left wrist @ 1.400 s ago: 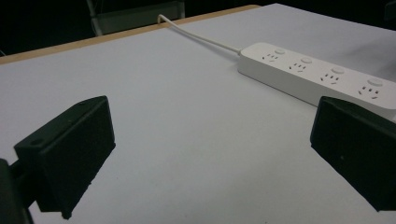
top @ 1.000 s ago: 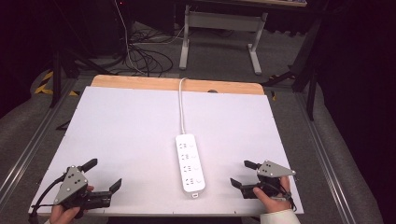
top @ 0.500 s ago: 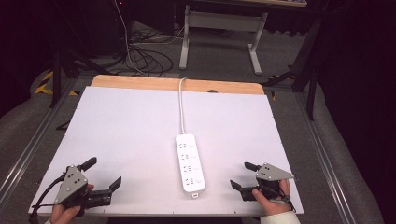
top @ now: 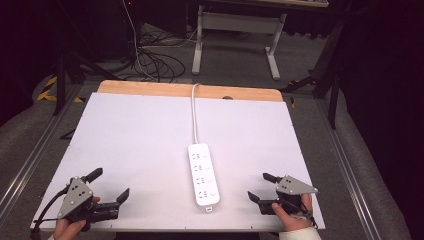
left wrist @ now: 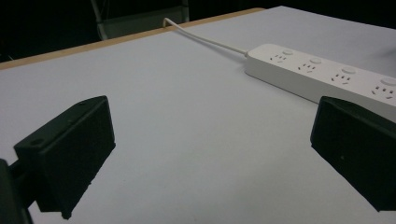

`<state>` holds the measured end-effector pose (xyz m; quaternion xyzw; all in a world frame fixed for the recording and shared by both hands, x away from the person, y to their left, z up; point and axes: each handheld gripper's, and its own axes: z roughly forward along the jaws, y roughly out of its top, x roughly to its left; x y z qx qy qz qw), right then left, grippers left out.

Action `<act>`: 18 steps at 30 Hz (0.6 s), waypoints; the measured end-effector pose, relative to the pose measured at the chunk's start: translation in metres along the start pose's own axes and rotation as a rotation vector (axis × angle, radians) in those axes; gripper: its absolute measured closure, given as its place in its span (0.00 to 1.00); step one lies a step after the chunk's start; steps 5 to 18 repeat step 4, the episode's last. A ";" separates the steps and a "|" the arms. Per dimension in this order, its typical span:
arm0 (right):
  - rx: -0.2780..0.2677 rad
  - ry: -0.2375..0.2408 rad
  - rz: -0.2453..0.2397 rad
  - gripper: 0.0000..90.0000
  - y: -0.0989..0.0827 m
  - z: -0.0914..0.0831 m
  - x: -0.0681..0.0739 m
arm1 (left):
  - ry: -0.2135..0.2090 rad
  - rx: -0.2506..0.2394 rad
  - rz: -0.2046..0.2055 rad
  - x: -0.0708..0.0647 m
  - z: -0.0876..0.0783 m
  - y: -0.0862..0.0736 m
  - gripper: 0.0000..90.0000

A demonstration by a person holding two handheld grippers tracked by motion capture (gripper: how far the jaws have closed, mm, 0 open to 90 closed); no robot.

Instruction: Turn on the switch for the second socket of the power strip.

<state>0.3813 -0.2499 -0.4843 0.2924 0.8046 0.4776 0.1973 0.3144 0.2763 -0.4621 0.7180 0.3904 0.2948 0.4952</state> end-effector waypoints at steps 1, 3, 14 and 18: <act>0.003 0.000 0.003 0.19 0.000 0.000 0.000 | -0.008 0.007 -0.001 0.000 0.000 0.000 0.00; 0.008 -0.003 0.005 0.19 -0.001 0.001 -0.001 | -0.011 0.013 -0.001 -0.001 0.001 0.001 0.00; 0.010 -0.006 0.006 0.19 -0.001 0.001 -0.001 | -0.011 0.014 0.002 -0.001 0.001 0.001 0.00; 0.010 -0.006 0.006 0.19 -0.001 0.001 -0.001 | -0.011 0.014 0.002 -0.001 0.001 0.001 0.00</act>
